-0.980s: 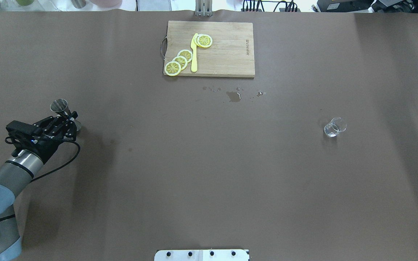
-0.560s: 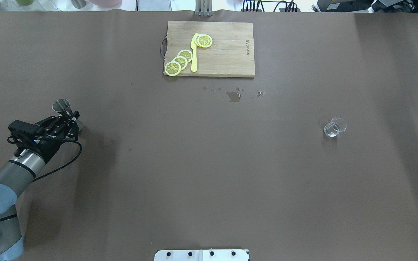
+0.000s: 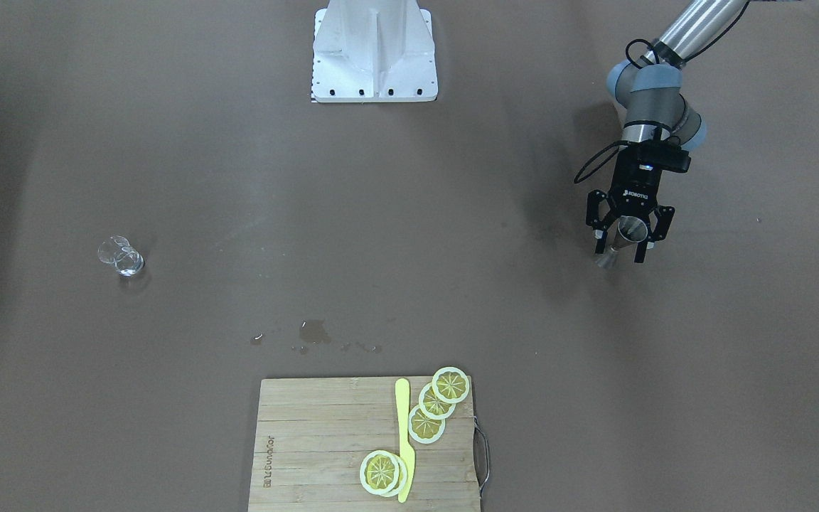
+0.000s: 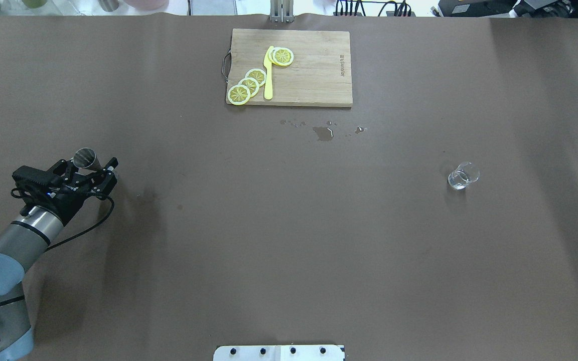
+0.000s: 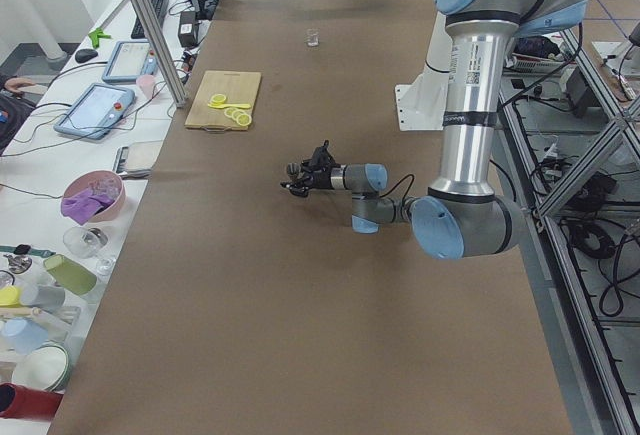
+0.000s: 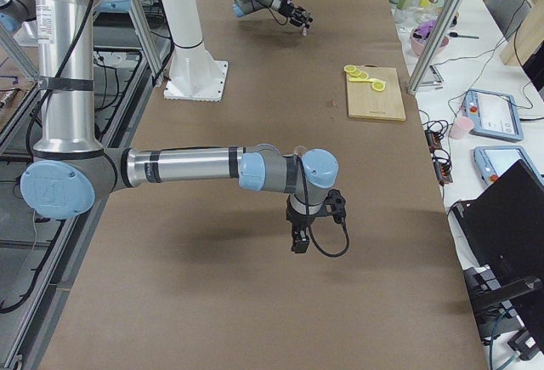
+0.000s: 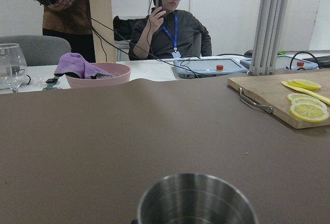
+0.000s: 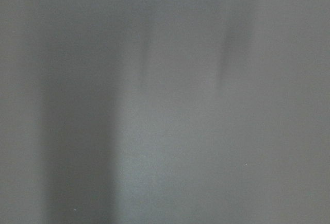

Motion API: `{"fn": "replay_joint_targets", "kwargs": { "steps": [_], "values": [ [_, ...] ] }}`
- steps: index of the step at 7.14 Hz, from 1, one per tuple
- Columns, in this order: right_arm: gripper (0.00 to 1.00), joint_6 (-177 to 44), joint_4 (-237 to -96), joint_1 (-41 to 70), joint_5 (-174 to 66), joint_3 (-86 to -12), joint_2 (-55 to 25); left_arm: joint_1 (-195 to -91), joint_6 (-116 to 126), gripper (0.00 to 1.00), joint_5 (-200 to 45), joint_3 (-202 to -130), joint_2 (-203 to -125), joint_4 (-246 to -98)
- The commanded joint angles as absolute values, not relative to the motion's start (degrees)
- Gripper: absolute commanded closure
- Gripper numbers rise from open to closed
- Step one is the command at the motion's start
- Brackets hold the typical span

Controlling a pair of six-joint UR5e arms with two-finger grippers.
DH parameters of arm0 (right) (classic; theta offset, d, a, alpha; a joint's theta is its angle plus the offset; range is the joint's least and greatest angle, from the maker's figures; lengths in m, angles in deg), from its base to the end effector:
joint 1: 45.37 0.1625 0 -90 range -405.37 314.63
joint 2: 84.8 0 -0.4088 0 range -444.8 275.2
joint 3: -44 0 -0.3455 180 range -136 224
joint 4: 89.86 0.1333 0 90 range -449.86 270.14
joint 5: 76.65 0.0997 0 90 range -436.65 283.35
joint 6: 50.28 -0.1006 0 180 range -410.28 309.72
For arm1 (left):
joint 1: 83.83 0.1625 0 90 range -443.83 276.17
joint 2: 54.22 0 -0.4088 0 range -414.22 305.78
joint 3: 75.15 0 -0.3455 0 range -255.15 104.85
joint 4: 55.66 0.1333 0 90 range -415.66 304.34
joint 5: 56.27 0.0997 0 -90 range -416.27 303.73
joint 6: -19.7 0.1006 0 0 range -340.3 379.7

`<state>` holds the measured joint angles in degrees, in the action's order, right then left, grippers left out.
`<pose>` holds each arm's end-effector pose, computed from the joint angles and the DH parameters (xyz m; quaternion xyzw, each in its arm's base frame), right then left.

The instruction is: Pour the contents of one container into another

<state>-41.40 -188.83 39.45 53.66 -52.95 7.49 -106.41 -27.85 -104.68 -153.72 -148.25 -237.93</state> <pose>0.0299 -0.4261 0.6269 -0.0242 -0.3453 -0.1020 0.9326 0.3435 -0.3595 0.5222 0.5600 0.3911 -0.1169 0.7209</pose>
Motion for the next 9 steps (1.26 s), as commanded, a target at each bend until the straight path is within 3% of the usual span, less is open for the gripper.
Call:
{"fn": "replay_joint_targets", "kwargs": {
  "steps": [1,6,9],
  "values": [
    [0.0,-41.4,-188.83,39.45,53.69,-52.94,7.49,-106.42,-27.77,0.04,-104.61,-153.99,-148.09,-238.21],
    [0.0,-41.4,-188.83,39.45,53.69,-52.86,7.49,-105.02,-28.12,0.03,-100.93,-158.03,-139.93,-241.1],
    [0.0,-41.4,-188.83,39.45,53.69,-52.86,7.49,-95.3,-27.42,0.03,-90.5,-161.43,-139.74,-240.93]
  ]
}}
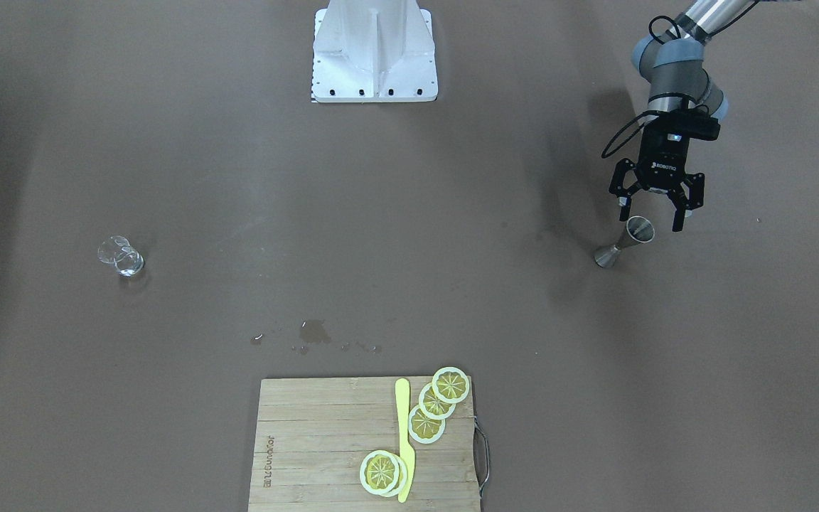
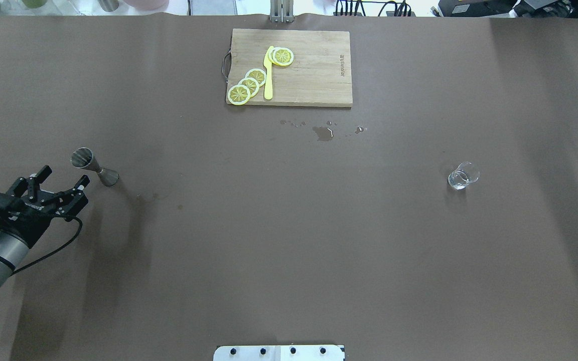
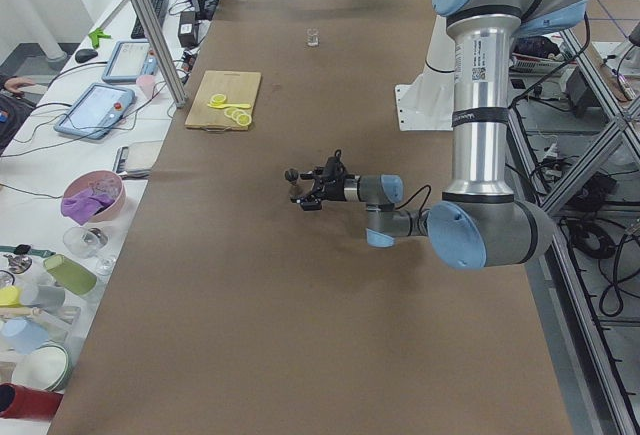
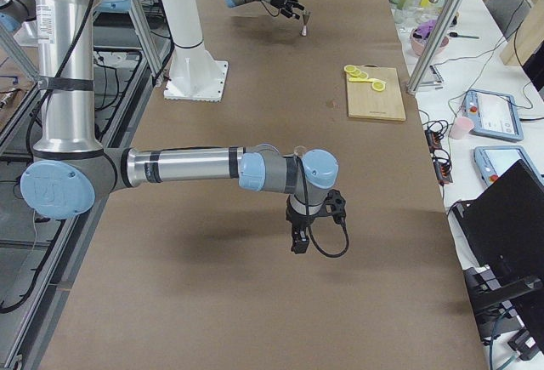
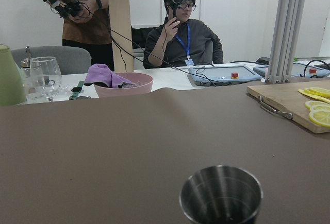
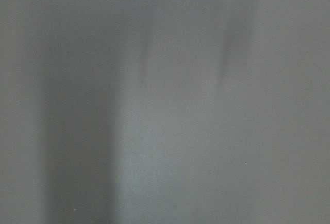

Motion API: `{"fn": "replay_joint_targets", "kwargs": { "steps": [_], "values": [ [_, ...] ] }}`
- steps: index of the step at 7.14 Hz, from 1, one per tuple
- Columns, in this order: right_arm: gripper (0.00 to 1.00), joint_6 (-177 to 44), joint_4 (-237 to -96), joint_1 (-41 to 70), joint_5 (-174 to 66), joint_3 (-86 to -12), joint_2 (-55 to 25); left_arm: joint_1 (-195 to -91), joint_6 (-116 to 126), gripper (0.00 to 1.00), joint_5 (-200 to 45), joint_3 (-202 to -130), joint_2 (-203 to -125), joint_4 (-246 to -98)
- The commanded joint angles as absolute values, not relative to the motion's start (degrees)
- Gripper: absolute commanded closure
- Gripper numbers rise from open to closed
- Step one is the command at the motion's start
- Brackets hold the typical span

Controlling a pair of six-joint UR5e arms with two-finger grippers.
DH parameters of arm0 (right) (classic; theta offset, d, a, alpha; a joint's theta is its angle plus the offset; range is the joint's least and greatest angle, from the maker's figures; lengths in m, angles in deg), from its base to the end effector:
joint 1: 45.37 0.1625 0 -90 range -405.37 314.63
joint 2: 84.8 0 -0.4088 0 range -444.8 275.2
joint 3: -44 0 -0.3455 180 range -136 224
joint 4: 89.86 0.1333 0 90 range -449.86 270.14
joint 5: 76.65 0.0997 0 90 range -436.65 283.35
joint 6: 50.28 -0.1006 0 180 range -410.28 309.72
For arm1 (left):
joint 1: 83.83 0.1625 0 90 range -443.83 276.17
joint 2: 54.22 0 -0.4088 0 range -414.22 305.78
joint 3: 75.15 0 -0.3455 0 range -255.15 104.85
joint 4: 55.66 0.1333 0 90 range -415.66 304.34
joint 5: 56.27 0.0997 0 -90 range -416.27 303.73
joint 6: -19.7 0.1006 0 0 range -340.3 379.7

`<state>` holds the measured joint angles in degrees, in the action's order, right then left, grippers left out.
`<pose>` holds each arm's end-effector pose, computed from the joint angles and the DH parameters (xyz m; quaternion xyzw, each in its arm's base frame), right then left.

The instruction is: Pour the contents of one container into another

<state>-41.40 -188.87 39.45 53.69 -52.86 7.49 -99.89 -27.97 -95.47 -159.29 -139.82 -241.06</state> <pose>0.0298 -0.4260 0.6276 -0.0252 -0.3455 -0.1015 0.9326 0.3071 -0.3083 0.5377 0.5738 0.3794 -0.1314 0.7138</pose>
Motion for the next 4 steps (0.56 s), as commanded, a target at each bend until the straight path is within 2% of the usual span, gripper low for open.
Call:
{"fn": "replay_joint_targets", "kwargs": {
  "steps": [1,4],
  "values": [
    [0.0,-41.4,-188.83,39.45,53.69,-52.86,7.49,-93.08,-27.07,0.03,-88.46,-163.11,-139.74,-240.58],
    [0.0,-41.4,-188.83,39.45,53.69,-52.86,7.49,-91.92,-26.98,0.03,-87.56,-164.0,-139.74,-240.41]
  ]
}}
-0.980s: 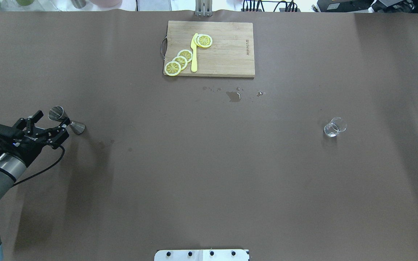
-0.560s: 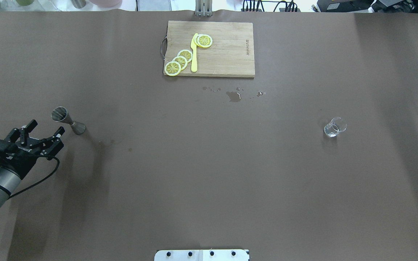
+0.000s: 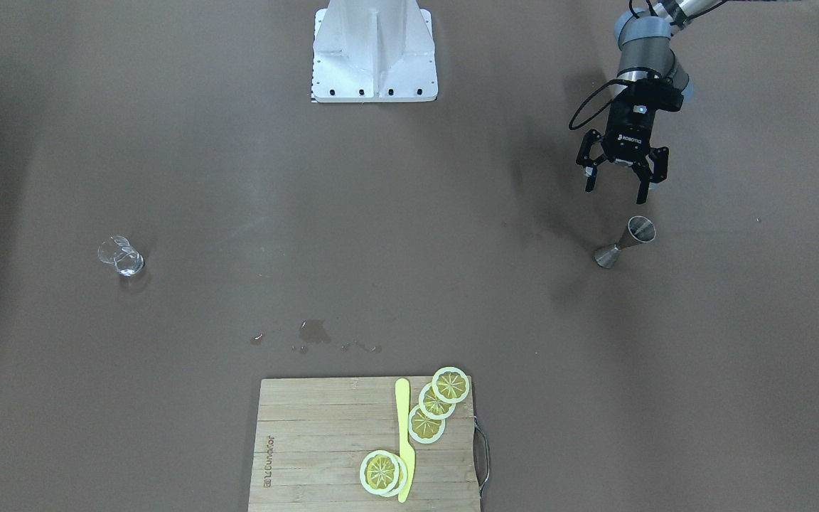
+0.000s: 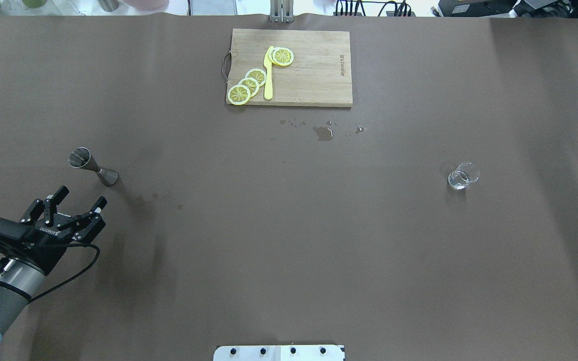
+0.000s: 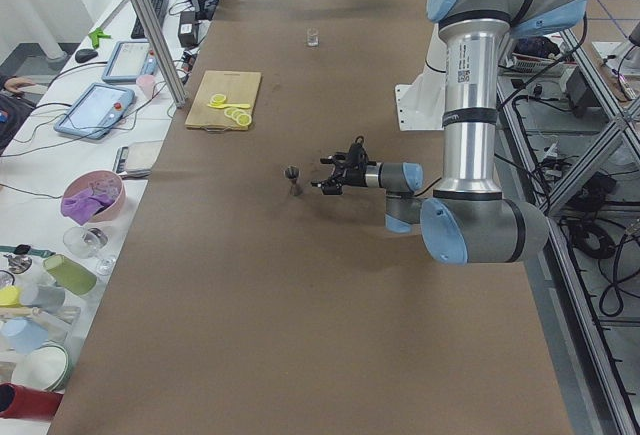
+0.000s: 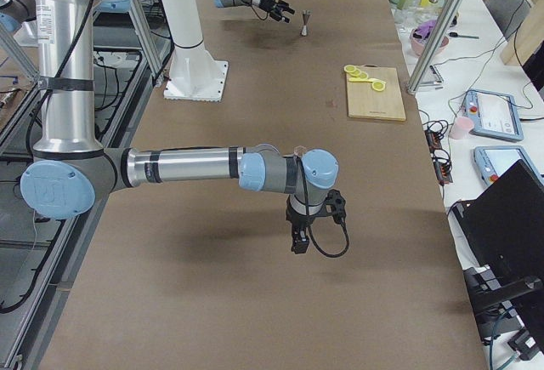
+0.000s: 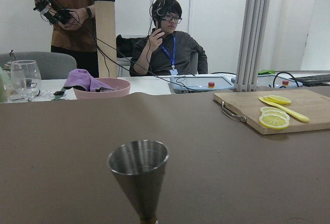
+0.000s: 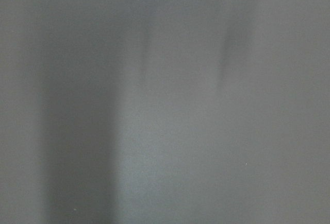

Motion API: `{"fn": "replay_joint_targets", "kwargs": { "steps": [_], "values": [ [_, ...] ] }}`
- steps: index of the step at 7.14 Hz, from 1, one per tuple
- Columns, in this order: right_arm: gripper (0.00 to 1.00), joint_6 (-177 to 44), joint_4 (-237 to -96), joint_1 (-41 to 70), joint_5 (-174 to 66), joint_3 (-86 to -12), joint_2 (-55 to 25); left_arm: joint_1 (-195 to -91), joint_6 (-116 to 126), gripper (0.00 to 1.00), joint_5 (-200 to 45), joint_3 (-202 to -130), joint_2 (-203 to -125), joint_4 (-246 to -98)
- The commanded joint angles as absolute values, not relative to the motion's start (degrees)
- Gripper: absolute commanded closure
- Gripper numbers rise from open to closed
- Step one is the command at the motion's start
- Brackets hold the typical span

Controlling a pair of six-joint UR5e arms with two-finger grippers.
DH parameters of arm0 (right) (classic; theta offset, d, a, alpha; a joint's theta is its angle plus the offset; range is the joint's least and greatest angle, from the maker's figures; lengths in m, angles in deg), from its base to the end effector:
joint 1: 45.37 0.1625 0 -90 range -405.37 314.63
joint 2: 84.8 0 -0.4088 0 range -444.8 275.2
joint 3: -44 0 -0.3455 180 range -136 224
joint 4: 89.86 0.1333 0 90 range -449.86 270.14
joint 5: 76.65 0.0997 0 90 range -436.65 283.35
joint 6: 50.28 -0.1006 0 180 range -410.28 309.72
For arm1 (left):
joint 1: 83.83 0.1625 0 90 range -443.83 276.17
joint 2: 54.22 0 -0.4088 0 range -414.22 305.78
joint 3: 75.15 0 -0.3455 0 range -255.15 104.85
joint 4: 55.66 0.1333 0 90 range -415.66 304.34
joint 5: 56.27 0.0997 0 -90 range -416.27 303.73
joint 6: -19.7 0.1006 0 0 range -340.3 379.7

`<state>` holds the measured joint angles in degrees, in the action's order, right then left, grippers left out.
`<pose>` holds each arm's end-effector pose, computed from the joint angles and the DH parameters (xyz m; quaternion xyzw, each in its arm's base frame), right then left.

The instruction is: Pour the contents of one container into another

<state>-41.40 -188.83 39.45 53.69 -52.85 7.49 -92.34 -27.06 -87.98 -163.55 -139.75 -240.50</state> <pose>0.0298 -0.4260 0.6276 -0.0250 -0.3455 -0.1016 0.9326 0.3303 -0.2707 0.5080 0.5798 0.3978 -0.1388 0.6974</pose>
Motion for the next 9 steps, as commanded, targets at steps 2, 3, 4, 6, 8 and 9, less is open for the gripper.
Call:
{"fn": "replay_joint_targets", "kwargs": {
  "steps": [2,3,4,6,8,9],
  "values": [
    [0.0,-41.4,-188.83,39.45,53.69,-52.86,7.49,-91.83,-24.97,0.03,-87.65,-167.06,-139.57,-240.32],
    [0.0,-41.4,-188.83,39.45,53.69,-52.86,7.49,-91.22,-22.17,0.03,-87.56,-170.3,-139.57,-240.23],
    [0.0,-41.4,-188.83,39.45,53.69,-52.86,7.49,-91.22,-21.53,0.03,-87.65,-172.95,-139.57,-238.31],
    [0.0,-41.4,-188.92,39.45,53.69,-52.86,7.49,-91.22,-21.53,0.03,-87.73,-182.24,-139.74,-227.72],
    [0.0,-41.4,-188.92,39.45,53.69,-52.86,7.49,-91.48,-21.61,0.03,-88.35,-191.04,-142.45,-214.64],
    [0.0,-41.4,-188.83,39.45,53.69,-52.86,7.49,-92.35,-21.61,0.03,-88.61,-191.86,-147.08,-208.39]
  ]
}}
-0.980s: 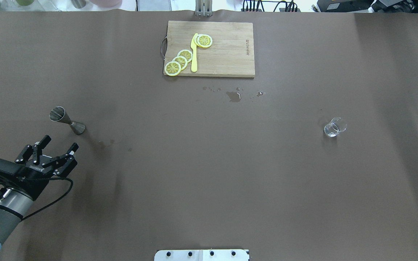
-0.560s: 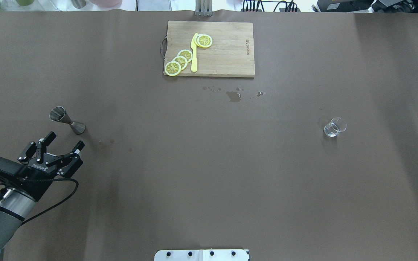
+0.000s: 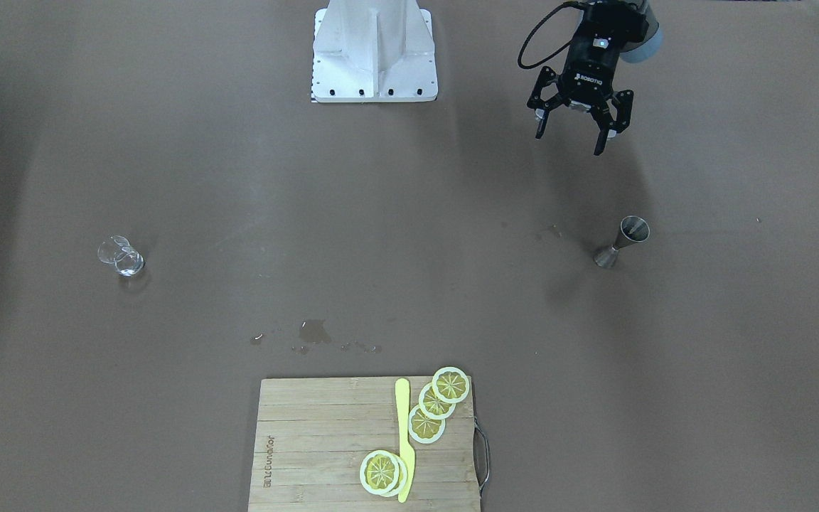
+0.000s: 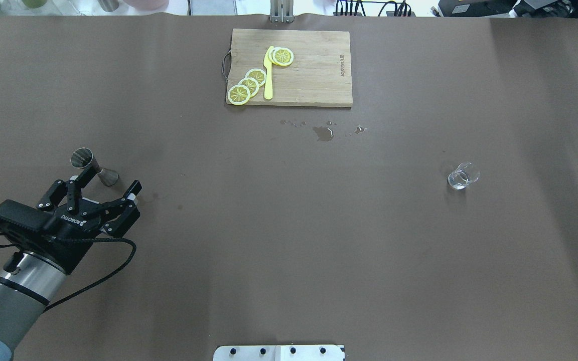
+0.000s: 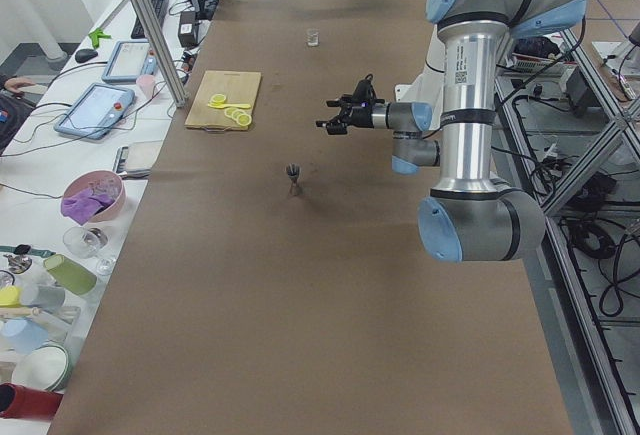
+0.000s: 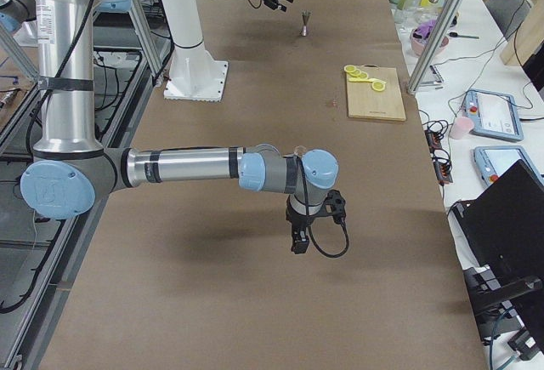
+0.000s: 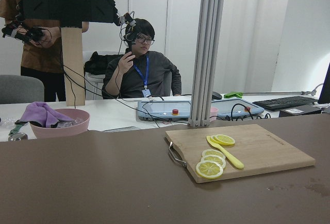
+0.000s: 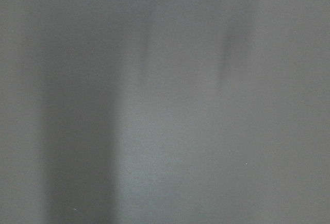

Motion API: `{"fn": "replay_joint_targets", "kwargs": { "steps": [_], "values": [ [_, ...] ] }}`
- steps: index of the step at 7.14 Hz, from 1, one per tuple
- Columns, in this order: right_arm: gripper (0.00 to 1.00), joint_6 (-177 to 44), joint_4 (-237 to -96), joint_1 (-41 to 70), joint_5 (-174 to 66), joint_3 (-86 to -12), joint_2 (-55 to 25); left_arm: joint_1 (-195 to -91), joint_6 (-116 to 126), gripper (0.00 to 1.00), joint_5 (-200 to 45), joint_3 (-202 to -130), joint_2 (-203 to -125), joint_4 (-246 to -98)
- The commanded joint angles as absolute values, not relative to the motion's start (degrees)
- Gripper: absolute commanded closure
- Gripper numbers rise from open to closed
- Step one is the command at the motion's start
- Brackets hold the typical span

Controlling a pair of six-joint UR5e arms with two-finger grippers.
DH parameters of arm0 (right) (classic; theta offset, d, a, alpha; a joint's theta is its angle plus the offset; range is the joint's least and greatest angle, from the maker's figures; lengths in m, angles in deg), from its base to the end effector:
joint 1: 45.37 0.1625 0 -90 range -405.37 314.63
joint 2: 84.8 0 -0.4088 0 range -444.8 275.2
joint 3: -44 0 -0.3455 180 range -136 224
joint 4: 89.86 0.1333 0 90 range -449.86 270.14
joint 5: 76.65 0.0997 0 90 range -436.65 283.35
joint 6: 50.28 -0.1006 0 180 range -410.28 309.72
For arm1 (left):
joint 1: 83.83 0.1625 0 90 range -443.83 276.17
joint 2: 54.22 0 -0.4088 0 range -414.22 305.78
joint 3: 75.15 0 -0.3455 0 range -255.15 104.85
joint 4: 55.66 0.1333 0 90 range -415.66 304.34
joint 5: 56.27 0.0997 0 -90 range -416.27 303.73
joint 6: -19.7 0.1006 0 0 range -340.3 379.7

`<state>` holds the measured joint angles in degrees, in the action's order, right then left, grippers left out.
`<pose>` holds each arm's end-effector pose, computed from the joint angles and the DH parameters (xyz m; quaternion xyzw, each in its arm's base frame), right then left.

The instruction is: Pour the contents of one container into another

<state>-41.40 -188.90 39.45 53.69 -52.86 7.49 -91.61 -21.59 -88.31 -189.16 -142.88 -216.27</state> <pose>0.0298 -0.4259 0.6277 -0.0255 -0.3455 -0.1015 0.9326 0.3240 -0.2649 0.3354 0.5940 0.4029 -0.1200 0.6859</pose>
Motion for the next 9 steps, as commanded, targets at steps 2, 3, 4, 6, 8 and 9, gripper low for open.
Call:
{"fn": "replay_joint_targets", "kwargs": {
  "steps": [2,3,4,6,8,9],
  "values": [
    [0.0,-41.4,-188.83,39.45,53.69,-52.77,7.49,-93.41,-21.88,0.03,-89.4,-191.96,-154.04,-199.4],
    [0.0,-41.4,-188.83,39.45,53.69,-52.77,7.49,-93.5,-21.96,0.03,-90.01,-191.96,-155.98,-196.84],
    [0.0,-41.4,-188.92,39.45,53.69,-52.77,7.49,-93.67,-22.4,0.04,-91.15,-191.96,-156.96,-195.07],
    [0.0,-41.4,-188.83,39.45,53.69,-52.77,7.49,-93.76,-22.67,0.04,-93.87,-192.74,-157.49,-192.96],
    [0.0,-41.4,-188.83,39.45,53.69,-52.77,7.49,-93.76,-24.15,0.03,-95.03,-195.03,-159.59,-187.77],
    [0.0,-41.4,-188.83,39.45,53.69,-52.77,7.4,-93.76,-25.12,0.03,-95.73,-195.12,-161.26,-185.41]
  ]
}}
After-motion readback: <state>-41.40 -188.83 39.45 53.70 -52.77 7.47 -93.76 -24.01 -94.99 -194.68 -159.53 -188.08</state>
